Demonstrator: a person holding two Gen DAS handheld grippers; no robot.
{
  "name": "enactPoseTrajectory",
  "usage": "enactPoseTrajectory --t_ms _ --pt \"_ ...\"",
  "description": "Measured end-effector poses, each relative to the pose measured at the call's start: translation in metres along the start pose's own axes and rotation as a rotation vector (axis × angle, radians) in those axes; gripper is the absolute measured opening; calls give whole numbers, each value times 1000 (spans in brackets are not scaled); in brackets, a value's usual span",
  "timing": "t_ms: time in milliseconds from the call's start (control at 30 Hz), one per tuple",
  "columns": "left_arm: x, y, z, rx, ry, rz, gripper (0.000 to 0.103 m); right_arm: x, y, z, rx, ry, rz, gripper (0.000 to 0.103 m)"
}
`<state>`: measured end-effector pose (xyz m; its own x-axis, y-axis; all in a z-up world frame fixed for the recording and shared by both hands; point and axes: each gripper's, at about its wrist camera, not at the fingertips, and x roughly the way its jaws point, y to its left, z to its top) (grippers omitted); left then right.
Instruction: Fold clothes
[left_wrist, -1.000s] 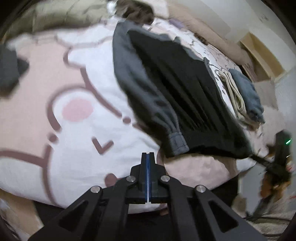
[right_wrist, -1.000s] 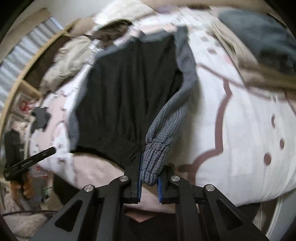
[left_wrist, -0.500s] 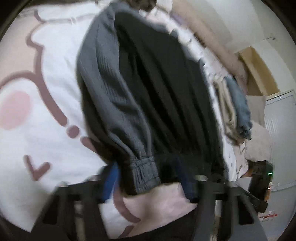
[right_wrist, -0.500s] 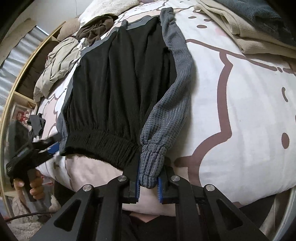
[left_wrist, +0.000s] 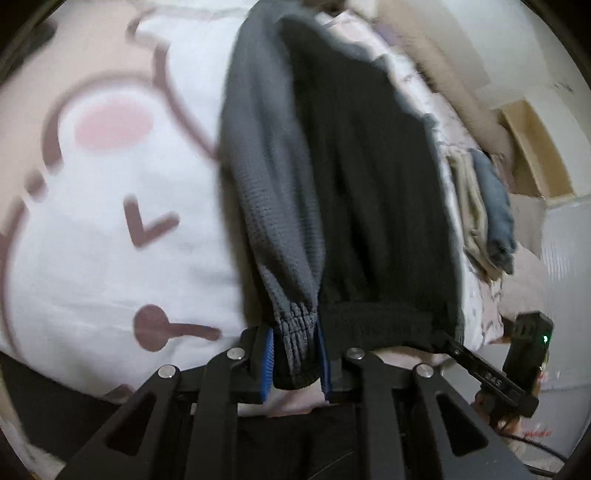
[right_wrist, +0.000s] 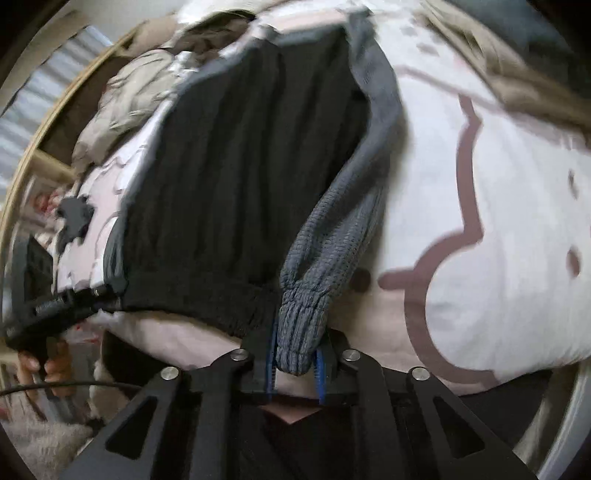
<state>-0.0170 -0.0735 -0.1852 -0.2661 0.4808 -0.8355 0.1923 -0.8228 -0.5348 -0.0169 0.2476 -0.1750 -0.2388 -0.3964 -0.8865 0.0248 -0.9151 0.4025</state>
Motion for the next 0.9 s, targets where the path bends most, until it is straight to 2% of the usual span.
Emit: enactPoseTrajectory --t_ms 33,67,133,233,267,367,400,467,567,633,733,900 --pt "0 -1 1 3 -6 -4 23 -1 -1 0 8 -10 13 38" --pt "-2 -2 1 13 -11 -9 23 -4 0 0 6 -22 23 62" --pt "-13 -6 2 63 -24 6 36 -17 1 0 -14 -58 -20 91" --pt "-37 -8 9 141 -69 70 48 -41 -1 6 -56 -110 -101 91" --pt "-48 -9 14 172 -95 101 49 -53 -4 12 -65 -136 -123 91" --pt "-83 -12 53 264 -197 174 56 -88 -12 44 -77 -245 -163 91" --pt "-92 -14 70 289 -233 191 61 -100 -15 62 -89 -292 -173 91" --pt "-108 -20 106 340 -302 226 63 -113 -18 102 -113 -366 -194 90" --pt "-104 -32 172 393 -353 250 63 -112 -19 172 -138 -432 -211 78" --pt "-89 -30 215 372 -344 220 63 -97 -23 216 -129 -429 -201 71" --pt "-54 -18 279 287 -307 160 63 -60 -34 273 -82 -377 -206 65" --pt "1 -6 348 185 -280 136 63 11 -56 342 -1 -276 -246 64"
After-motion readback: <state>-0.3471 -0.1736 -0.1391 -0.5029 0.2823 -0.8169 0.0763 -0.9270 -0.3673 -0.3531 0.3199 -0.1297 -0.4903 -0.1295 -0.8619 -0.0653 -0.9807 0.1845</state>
